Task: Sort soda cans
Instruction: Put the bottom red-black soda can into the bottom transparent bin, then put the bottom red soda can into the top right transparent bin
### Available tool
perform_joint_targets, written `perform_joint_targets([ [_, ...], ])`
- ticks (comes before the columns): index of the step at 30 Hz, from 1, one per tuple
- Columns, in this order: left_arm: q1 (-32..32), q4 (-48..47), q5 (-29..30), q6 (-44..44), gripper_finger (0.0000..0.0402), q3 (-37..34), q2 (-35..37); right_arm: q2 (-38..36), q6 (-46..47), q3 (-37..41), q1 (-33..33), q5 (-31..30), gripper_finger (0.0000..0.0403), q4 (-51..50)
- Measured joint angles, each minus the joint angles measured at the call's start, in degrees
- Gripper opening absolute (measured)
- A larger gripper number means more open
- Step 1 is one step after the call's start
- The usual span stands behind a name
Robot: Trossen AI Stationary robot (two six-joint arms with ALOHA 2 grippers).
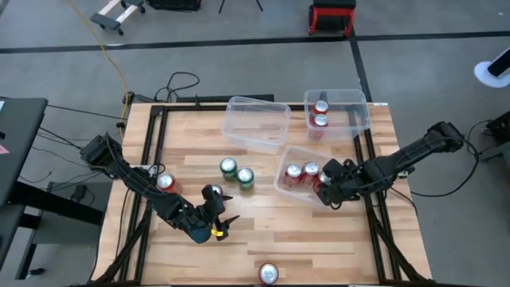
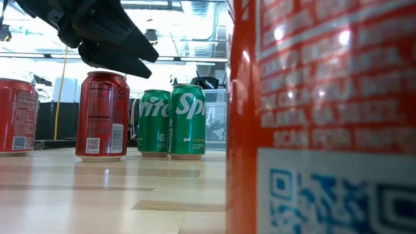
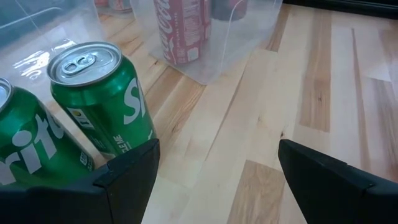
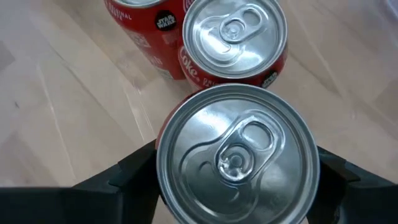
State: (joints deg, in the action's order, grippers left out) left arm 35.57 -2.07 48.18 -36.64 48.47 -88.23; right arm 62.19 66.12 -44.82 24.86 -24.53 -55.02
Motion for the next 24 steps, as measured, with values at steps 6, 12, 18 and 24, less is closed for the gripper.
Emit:
perform_joint_targets([
  [6,0.0,0.0,-0.1,0.0,0.0322,0.0,0.0,0.0,0.0,0.0,0.0,0.2,0.0369,0.1],
  [12,0.0,0.0,-0.2,0.0,0.0322,0.0,0.0,0.0,-0.2,-0.2,0.7,0.9,0.0370,-0.2],
  [18,0.0,0.0,-0.2,-0.1,0.0322,0.0,0.0,0.1,0.1,-2.5,1.0,1.9,0.0358,-0.9],
  [24,0.0,0.0,-0.2,-0.2,0.0322,0.0,0.0,0.1,-0.9,-6.8,1.1,1.0,0.0351,-3.1],
])
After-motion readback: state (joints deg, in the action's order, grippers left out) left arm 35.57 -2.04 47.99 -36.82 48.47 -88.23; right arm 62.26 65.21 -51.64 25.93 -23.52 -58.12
